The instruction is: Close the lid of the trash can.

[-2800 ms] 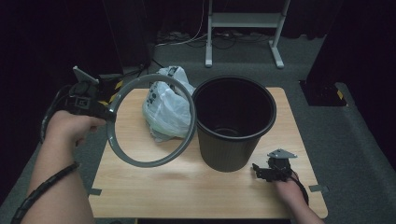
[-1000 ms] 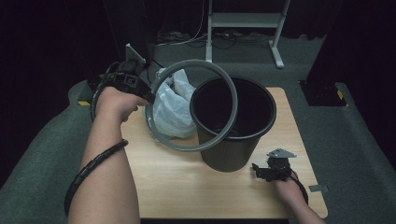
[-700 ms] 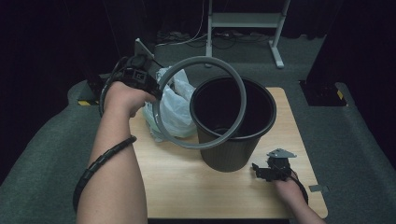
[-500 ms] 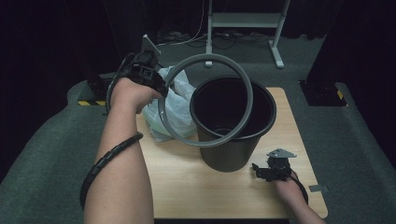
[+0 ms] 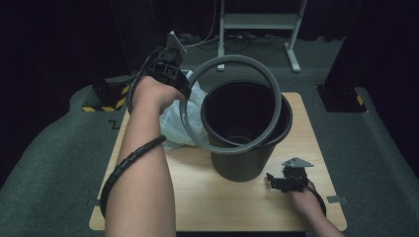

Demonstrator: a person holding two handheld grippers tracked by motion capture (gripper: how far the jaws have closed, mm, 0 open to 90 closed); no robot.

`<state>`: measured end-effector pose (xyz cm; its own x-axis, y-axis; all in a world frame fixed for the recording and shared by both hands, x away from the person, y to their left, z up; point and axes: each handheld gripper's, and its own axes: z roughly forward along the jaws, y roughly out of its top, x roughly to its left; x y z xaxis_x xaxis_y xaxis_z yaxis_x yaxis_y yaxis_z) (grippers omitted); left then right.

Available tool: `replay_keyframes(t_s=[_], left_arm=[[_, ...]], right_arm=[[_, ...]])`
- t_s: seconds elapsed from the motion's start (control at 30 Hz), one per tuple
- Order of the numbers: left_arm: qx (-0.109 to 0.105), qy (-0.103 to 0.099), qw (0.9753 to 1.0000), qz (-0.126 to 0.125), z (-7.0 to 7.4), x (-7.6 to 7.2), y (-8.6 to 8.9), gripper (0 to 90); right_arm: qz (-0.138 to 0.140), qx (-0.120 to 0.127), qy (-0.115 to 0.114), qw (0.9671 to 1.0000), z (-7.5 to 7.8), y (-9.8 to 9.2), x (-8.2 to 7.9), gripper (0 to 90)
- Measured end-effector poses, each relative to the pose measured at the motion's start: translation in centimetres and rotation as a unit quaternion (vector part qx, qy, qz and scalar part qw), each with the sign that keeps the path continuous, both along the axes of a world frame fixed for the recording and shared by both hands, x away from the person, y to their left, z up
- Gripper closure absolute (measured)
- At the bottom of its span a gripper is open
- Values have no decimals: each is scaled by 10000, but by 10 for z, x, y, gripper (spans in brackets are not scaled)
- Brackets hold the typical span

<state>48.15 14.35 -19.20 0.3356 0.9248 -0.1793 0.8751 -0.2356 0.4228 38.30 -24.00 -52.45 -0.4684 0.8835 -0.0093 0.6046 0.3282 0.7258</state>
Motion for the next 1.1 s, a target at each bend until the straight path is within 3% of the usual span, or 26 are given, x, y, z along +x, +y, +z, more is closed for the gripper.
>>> replay_keyframes(t_s=[0.37, 0.63, 1.1], left_arm=[[61, -74, 9999, -53, 9, 14, -21, 783], [105, 6, 9999, -71, 2, 23, -39, 783], [383, 38, 9993, 0, -10, 27, -55, 781]], right_arm=[[28, -11, -18, 10000, 0, 0, 0, 144], [37, -6, -5, 10000, 0, 0, 0, 144], [59, -1, -13, 10000, 0, 0, 0, 146]])
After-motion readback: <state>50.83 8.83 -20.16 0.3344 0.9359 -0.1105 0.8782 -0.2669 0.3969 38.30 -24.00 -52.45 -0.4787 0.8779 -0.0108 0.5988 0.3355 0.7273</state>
